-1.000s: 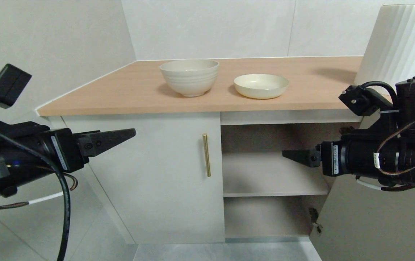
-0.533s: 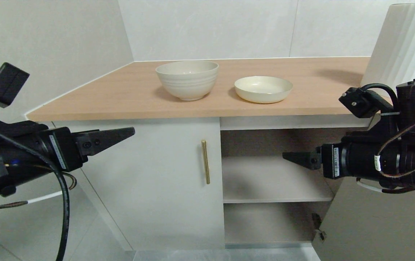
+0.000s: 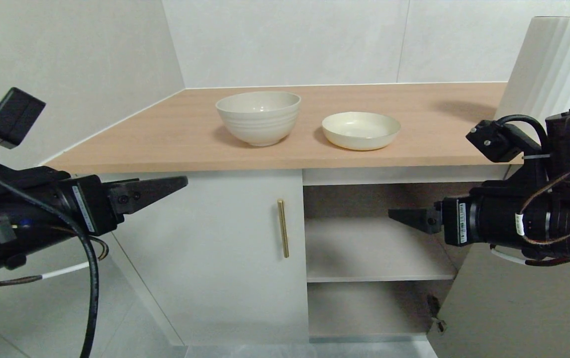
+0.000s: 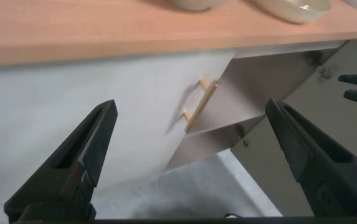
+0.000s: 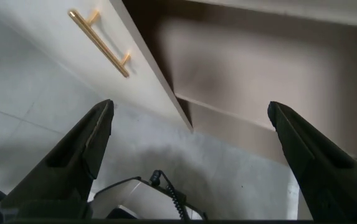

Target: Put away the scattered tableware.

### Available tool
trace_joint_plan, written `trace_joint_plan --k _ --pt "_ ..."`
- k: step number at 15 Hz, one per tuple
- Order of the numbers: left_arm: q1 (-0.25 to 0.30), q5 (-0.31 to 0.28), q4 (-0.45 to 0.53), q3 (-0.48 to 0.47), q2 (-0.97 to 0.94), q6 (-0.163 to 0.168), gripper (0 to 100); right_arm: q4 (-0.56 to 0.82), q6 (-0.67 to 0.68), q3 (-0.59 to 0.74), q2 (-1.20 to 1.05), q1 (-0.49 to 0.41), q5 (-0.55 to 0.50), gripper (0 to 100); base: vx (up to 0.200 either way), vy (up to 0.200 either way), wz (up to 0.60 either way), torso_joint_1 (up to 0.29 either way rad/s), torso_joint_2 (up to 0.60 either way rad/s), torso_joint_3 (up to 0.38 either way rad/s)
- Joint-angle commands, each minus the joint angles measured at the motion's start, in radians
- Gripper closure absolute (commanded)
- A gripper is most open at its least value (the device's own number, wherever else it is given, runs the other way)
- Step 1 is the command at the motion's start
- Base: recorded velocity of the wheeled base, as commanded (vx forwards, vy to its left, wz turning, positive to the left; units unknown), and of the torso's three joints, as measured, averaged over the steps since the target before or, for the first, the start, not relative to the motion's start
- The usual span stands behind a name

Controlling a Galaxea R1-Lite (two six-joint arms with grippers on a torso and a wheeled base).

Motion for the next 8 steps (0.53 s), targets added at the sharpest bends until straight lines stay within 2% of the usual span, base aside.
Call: trace_joint_plan --k 1,8 --pt "0.0 -0.001 0.002 0.0 0.009 0.0 0 0.002 0.0 0.001 0.004 0.002 0.0 0 0.0 0.0 0.0 0.095 -0.14 -0.286" --pt "0.0 -0.001 -0.003 -0.003 0.061 0.0 0 0.0 0.0 -0.001 0.016 0.0 0.0 0 0.0 0.0 0.0 0.145 -0.48 -0.306"
